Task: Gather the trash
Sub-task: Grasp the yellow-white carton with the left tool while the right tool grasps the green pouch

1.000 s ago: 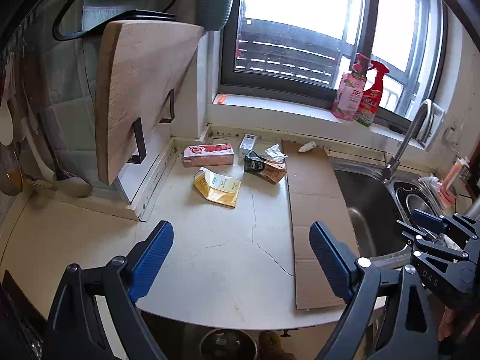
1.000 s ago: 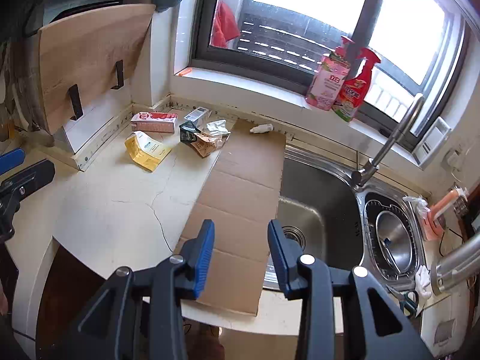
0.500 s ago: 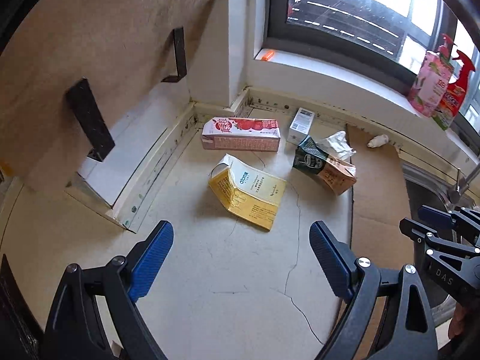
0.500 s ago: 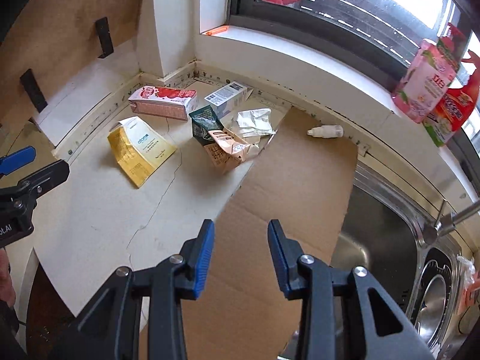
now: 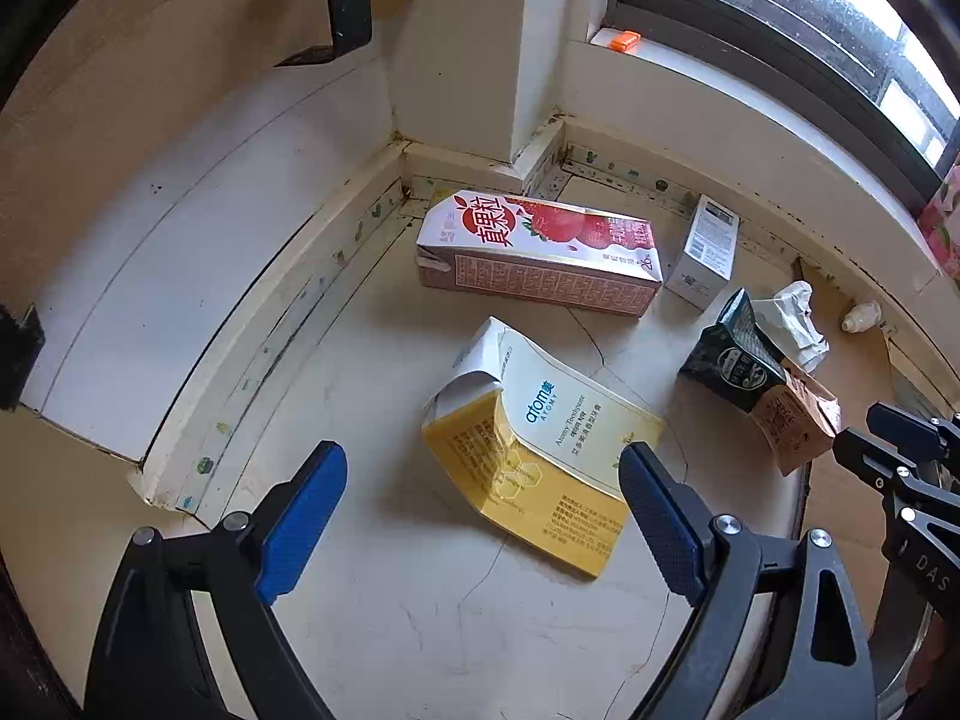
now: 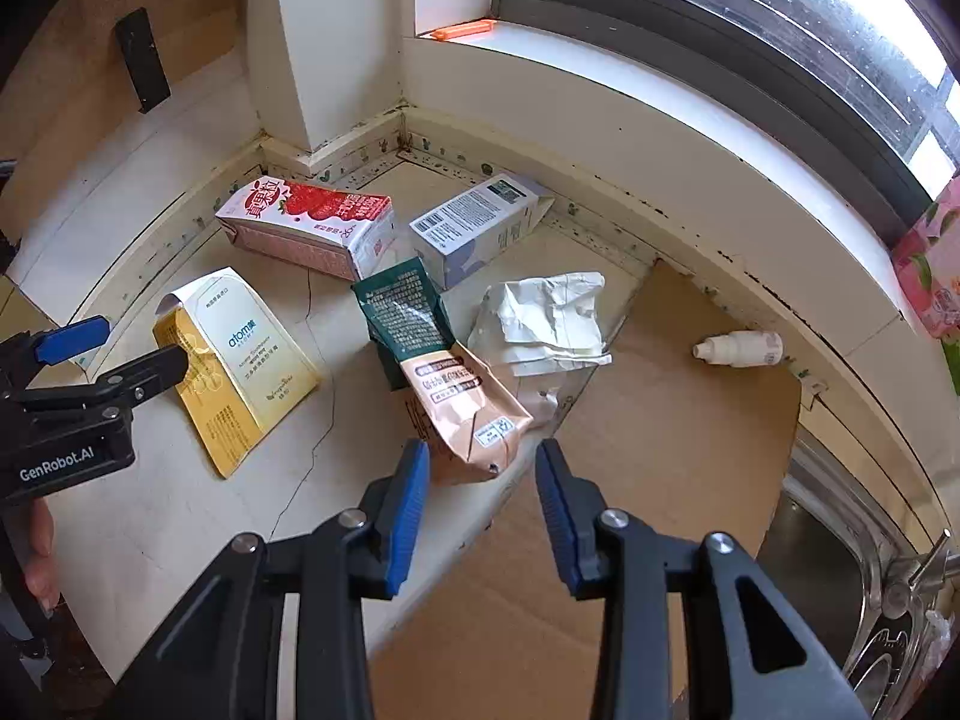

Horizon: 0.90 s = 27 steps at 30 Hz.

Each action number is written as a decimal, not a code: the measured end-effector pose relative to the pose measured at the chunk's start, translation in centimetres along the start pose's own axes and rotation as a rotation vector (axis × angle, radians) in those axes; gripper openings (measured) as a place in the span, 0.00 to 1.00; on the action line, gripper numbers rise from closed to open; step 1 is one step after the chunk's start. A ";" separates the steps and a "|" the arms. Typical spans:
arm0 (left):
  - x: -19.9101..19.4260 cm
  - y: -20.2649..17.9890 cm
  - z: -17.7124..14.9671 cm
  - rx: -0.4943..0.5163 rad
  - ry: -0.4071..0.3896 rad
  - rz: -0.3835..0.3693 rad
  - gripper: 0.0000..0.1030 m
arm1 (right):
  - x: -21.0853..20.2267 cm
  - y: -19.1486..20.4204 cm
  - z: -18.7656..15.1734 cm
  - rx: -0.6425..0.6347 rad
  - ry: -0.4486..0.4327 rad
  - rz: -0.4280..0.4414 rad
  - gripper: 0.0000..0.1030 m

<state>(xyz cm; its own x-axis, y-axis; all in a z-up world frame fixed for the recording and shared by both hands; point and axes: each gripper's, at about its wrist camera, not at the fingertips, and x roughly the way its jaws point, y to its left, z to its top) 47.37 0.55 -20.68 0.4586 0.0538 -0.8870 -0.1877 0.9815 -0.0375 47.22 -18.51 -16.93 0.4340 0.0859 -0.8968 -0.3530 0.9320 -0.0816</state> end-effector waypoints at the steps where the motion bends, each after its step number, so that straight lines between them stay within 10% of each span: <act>1: 0.3 0.0 0.1 -0.002 0.003 -0.001 0.88 | 0.1 0.0 0.2 -0.002 -0.002 0.003 0.36; 27: 4.7 0.2 1.7 -0.053 0.044 -0.081 0.79 | 4.1 -0.1 2.8 -0.028 0.010 0.130 0.36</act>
<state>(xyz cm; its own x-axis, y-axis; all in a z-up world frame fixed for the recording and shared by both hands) 50.95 1.29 -24.12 0.4356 -0.0349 -0.8994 -0.1976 0.9712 -0.1334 51.32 -17.32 -19.36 0.3749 0.2015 -0.9049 -0.4284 0.9033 0.0237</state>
